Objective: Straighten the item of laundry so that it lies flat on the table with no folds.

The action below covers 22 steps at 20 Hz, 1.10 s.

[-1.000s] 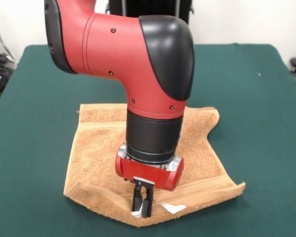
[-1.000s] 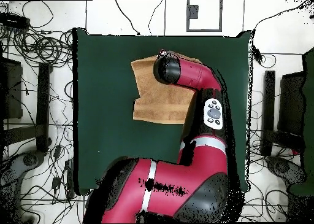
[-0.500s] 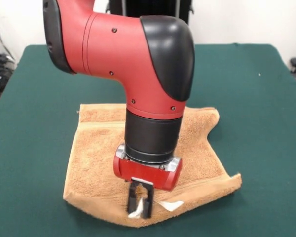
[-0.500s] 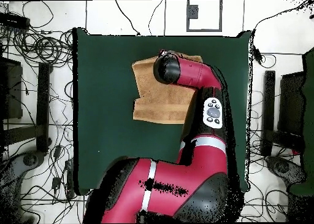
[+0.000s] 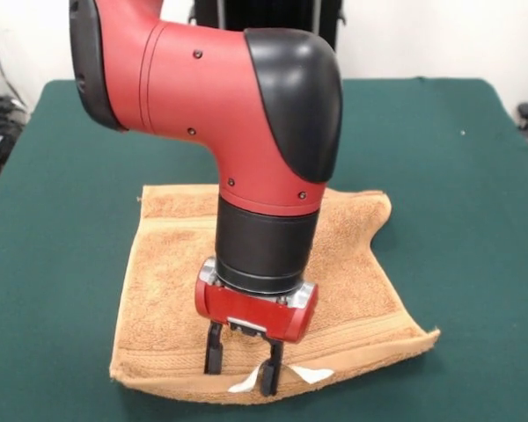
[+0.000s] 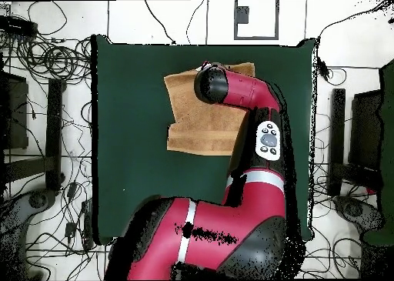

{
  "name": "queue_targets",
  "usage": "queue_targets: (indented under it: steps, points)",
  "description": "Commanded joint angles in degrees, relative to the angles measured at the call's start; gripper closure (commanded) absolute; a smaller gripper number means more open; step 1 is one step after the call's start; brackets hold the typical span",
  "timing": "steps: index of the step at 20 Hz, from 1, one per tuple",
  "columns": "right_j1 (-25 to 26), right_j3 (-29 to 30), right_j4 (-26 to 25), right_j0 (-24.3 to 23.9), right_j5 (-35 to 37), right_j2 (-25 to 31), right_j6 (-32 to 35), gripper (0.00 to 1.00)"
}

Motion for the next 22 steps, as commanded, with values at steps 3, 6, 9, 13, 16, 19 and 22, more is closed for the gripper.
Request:
queue_targets:
  steps: [3,6,9,13,16,19,22]
  points:
    - [0.20,1.12,-2.72,2.07,8.96,-0.03,1.46,0.00]
    - [-5.43,8.03,-1.32,-1.18,3.66,5.16,0.18,0.00]
    - [-10.69,12.59,0.87,-4.06,1.85,9.47,0.09,0.00]
    - [-13.87,14.00,2.48,-6.46,-0.06,13.21,1.76,0.00]
    - [-15.45,14.84,2.59,-7.41,-0.74,14.49,2.74,0.00]
    - [-15.96,14.64,2.57,-7.87,1.53,14.83,2.48,0.00]
    - [-14.85,12.75,1.89,-6.97,9.94,13.35,0.84,0.00]
